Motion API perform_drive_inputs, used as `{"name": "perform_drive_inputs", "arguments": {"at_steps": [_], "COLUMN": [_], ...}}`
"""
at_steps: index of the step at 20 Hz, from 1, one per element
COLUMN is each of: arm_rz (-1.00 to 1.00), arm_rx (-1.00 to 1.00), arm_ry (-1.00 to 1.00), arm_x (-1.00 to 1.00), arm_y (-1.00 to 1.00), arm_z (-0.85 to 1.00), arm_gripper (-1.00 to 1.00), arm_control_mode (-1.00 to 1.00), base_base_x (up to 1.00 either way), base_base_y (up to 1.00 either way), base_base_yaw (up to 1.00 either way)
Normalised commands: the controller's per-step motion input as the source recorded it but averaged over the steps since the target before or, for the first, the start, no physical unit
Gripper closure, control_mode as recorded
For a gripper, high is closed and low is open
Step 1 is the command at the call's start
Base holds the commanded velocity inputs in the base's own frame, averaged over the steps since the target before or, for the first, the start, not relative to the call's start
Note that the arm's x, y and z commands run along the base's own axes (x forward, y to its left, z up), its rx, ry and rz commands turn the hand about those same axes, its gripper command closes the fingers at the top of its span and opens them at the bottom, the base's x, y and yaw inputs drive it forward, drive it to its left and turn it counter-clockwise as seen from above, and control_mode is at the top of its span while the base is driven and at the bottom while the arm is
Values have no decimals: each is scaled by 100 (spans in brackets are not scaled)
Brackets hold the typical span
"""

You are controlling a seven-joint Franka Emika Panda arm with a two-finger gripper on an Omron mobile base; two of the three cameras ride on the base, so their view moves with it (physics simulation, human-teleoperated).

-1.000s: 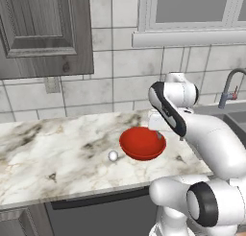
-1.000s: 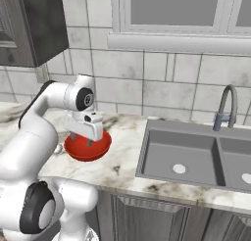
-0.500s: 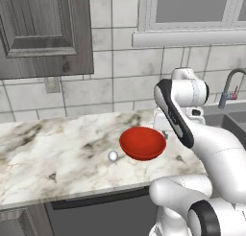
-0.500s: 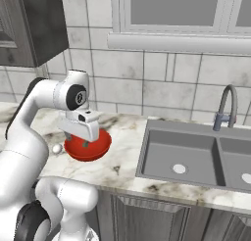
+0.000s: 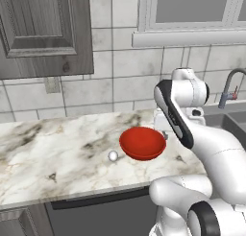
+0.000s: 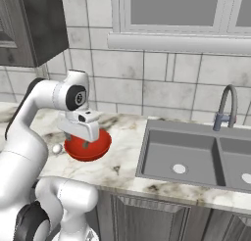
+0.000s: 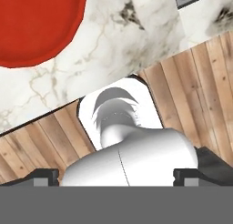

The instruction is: Gather the eggs and milk located in the vicinity of the sink area and place them right next to the bowl.

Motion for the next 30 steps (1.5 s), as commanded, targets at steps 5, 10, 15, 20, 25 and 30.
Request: {"name": "perform_drive_inputs", "arguments": {"at_steps": [5,10,15,20,25,30], "arm_rz": [0,0,0,0,0,0], "arm_rx": [0,0,0,0,0,0], "arm_ry": [0,0,0,0,0,0], "arm_x": [0,0,0,0,0,0], "arm_y": [-7,0,0,0,0,0], "arm_z": [-1,0,0,0,0,0], "arm_gripper": [-100,-100,-100,-100,-100,-100], "arm_control_mode": [100,100,100,100,100,100], "base_base_x": [0,0,0,0,2,14], "base_base_y": [-70,-99,-100,-92,-83,-67], "base_base_yaw": [0,0,0,0,0,0]}}
